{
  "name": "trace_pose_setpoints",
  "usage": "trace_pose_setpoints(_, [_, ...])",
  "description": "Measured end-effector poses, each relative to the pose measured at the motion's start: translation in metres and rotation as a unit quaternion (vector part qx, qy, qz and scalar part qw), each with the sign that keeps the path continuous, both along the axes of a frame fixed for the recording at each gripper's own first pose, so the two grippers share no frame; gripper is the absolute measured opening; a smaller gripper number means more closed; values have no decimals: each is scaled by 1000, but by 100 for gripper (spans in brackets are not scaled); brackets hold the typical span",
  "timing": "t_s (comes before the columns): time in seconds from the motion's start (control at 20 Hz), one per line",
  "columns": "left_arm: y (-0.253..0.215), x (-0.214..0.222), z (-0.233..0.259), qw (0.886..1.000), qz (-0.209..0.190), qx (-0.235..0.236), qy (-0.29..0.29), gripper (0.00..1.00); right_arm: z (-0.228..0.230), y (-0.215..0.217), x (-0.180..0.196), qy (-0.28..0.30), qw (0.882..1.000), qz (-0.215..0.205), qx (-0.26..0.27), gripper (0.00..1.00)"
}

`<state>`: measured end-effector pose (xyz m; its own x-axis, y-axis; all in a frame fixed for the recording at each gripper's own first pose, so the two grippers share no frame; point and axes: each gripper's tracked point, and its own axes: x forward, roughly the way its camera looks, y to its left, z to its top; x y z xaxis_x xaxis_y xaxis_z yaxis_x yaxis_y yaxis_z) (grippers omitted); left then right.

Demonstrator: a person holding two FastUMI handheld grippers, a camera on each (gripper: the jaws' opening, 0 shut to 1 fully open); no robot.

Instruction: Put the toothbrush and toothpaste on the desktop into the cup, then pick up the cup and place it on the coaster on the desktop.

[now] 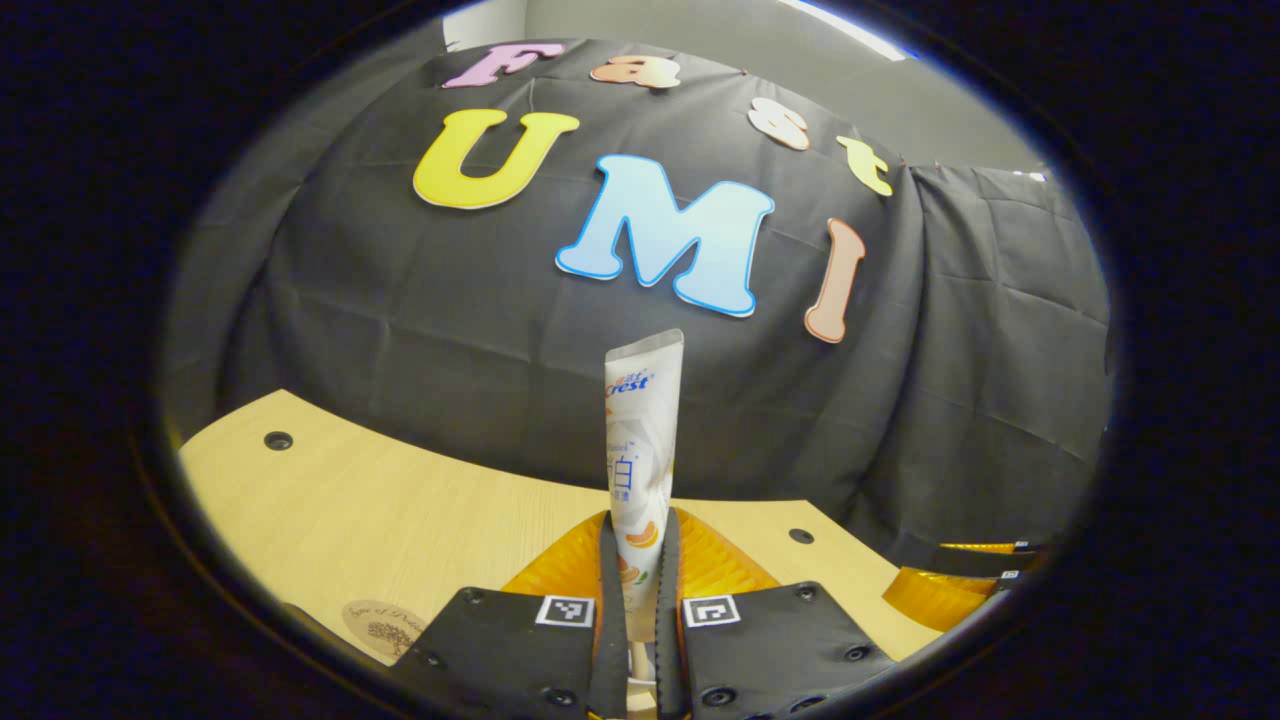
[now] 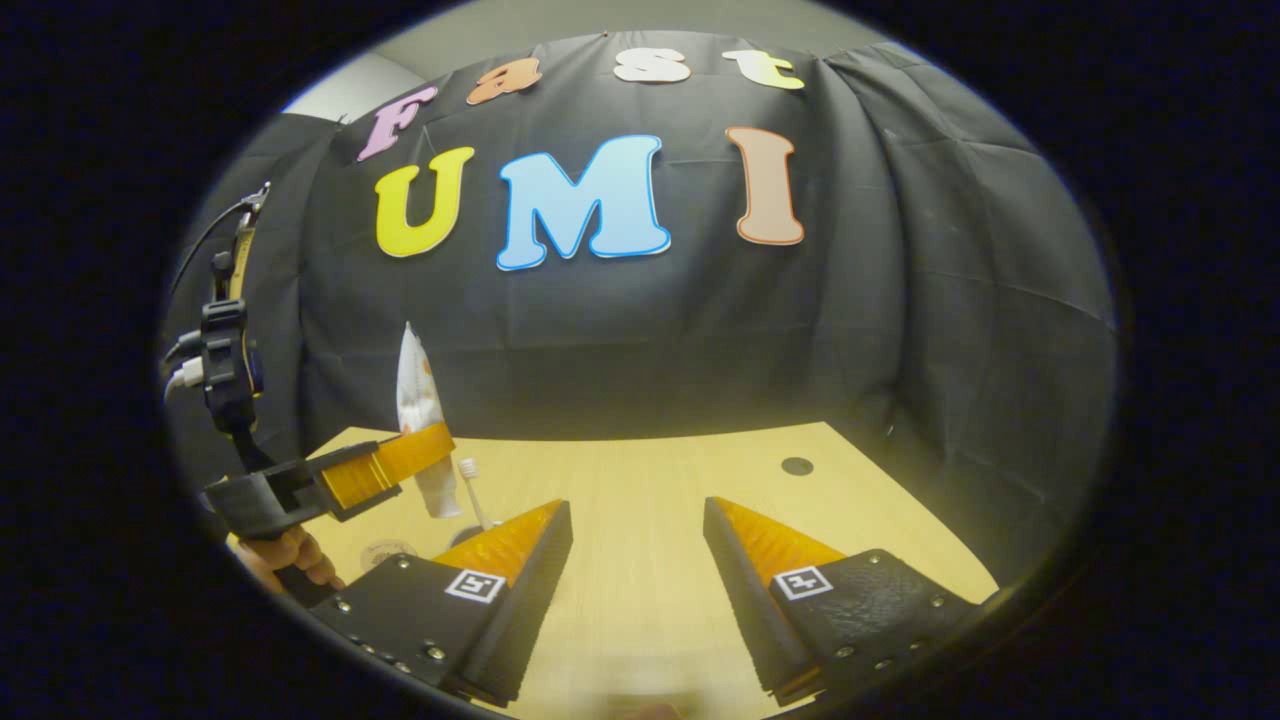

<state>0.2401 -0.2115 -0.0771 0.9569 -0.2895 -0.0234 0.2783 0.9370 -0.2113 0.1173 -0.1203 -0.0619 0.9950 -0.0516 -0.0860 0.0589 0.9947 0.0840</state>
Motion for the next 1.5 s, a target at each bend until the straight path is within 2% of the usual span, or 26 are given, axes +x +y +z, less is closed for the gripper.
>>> trace_pose_setpoints(0.15, [-7, -2, -11, 1000, -4, 13, -14, 18, -8, -2, -2, 7, 1000, 1, 2, 82])
trace_pose_setpoints(0.45, [-14, -8, -37, 999, -7, 32, 1, 19, -17, -4, -2, 17, 1000, -2, 5, 82])
trace_pose_setpoints(0.5, [-15, -10, -40, 999, -13, 36, 2, 22, -17, -4, -2, 18, 1000, -2, 5, 82])
trace_pose_setpoints(0.55, [-19, -9, -42, 999, -18, 37, 2, 30, -18, -4, -2, 17, 1000, -2, 5, 82])
trace_pose_setpoints(0.6, [-19, -11, -42, 999, -19, 38, 2, 29, -17, -3, -2, 17, 1000, -2, 4, 82])
trace_pose_setpoints(0.65, [-18, -12, -38, 999, -21, 37, 2, 53, -18, -2, -2, 18, 1000, -1, 4, 82])
trace_pose_setpoints(0.8, [-12, -20, -28, 999, -18, 40, -7, 90, -17, 6, -4, 18, 1000, 4, 2, 82])
trace_pose_setpoints(0.85, [-10, -20, -25, 999, -13, 40, -11, 94, -15, 9, -5, 18, 1000, 7, 2, 82])
trace_pose_setpoints(0.9, [-7, -24, -21, 999, -11, 41, -14, 94, -13, 13, -6, 17, 1000, 9, 2, 82])
trace_pose_setpoints(0.95, [-1, -27, -16, 999, -6, 41, -17, 89, -13, 17, -6, 17, 1000, 12, 2, 82])
trace_pose_setpoints(1.05, [10, -34, -6, 999, 1, 38, -21, 99, -11, 26, -6, 20, 1000, 15, 0, 82])
trace_pose_setpoints(1.1, [17, -37, -2, 999, 5, 37, -23, 93, -11, 31, -7, 22, 1000, 19, -2, 82])
trace_pose_setpoints(1.3, [45, -52, 19, 998, 23, 39, -33, 94, -13, 55, -6, 38, 999, 33, -7, 83])
trace_pose_setpoints(1.35, [51, -55, 22, 998, 26, 40, -36, 99, -15, 63, -7, 43, 998, 38, -8, 83])
trace_pose_setpoints(1.45, [66, -61, 30, 998, 37, 44, -40, 99, -18, 77, -5, 53, 997, 48, -12, 83])
trace_pose_setpoints(1.5, [74, -64, 33, 997, 42, 46, -41, 94, -22, 84, -4, 60, 997, 52, -15, 83])
